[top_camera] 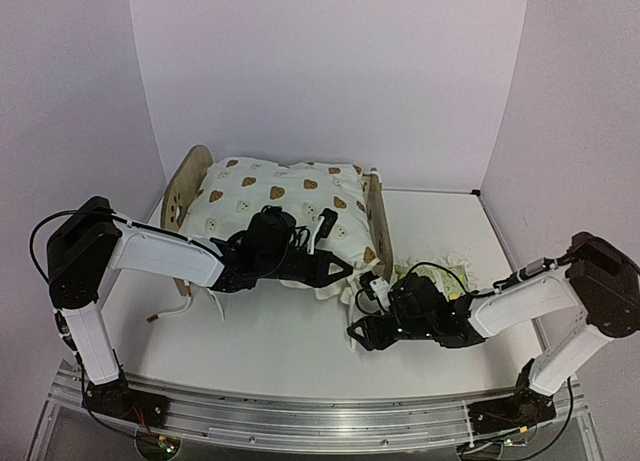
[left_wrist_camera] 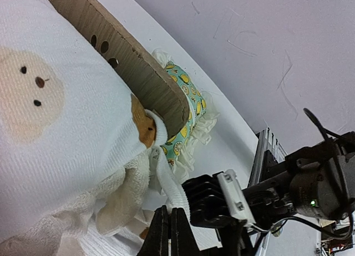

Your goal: Set up the pet bed

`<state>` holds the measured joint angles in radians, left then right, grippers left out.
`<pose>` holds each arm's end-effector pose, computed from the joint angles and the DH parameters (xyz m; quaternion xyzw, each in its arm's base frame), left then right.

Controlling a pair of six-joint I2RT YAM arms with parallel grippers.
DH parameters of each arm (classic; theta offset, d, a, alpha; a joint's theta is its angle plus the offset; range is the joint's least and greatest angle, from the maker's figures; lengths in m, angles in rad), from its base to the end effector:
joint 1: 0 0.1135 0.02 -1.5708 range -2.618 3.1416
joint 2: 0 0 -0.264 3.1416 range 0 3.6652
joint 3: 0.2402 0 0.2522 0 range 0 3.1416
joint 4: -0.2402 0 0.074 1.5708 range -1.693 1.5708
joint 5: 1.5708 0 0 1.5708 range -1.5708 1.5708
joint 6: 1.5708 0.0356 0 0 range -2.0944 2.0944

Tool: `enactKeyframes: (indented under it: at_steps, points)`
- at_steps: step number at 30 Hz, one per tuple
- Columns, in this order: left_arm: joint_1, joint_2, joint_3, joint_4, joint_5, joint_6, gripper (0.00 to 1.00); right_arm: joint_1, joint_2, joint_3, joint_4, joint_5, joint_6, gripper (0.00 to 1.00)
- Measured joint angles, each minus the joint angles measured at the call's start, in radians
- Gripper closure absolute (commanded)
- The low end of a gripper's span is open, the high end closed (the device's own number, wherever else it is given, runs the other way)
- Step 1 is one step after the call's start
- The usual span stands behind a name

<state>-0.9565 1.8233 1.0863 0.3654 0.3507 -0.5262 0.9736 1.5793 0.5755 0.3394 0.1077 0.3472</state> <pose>0.2250 -0.3403 0.2099 0.2697 0.7731 -0.4815 0.3126 0.1665 0.2381 0.1356 -0.2542 0.8613 0.2300 0.3750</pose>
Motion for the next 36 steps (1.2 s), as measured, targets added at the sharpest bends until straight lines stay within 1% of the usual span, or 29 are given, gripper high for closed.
enactKeyframes:
  at_steps: [3, 4, 8, 11, 12, 17, 21, 24, 27, 31, 36]
  points:
    - [0.0, 0.0, 0.0, 0.002, 0.006, 0.0, 1.0, 0.0, 0.056, 0.01, 0.005, 0.018, 0.002, 0.48]
    - [0.0, 0.0, 0.0, 0.002, 0.007, -0.001, 1.0, 0.0, 0.068, 0.012, 0.008, 0.023, 0.0, 0.52]
    - [0.0, 0.0, 0.0, 0.002, 0.013, -0.003, 1.0, 0.0, 0.106, 0.029, 0.032, 0.037, -0.008, 0.76]
    - [0.0, 0.0, 0.0, 0.003, 0.014, -0.003, 1.0, 0.0, 0.124, 0.034, 0.06, 0.045, -0.002, 0.98]
    - [0.0, 0.0, 0.0, 0.003, 0.014, -0.004, 1.0, 0.0, 0.126, 0.033, 0.067, 0.046, -0.003, 1.0]
    - [0.0, 0.0, 0.0, 0.001, 0.013, -0.002, 1.0, 0.0, 0.109, 0.01, 0.091, 0.062, 0.013, 1.0]
    - [0.0, 0.0, 0.028, -0.039, 0.002, 0.009, 1.0, 0.0, -0.013, -0.067, 0.044, 0.118, 0.03, 1.0]
    - [0.0, 0.0, 0.078, -0.083, -0.02, 0.03, 1.0, 0.0, -0.115, -0.108, -0.005, 0.163, 0.038, 1.0]
    - [0.0, 0.0, 0.129, -0.114, -0.04, 0.051, 1.0, 0.0, -0.181, -0.138, -0.037, 0.209, 0.045, 1.0]
    - [0.003, 0.005, 0.216, -0.165, -0.068, 0.082, 1.0, 0.0, -0.197, -0.168, -0.076, 0.245, 0.052, 1.0]
    - [0.027, 0.048, 0.329, -0.221, -0.087, 0.121, 1.0, 0.0, -0.201, -0.199, -0.102, 0.264, 0.064, 1.0]
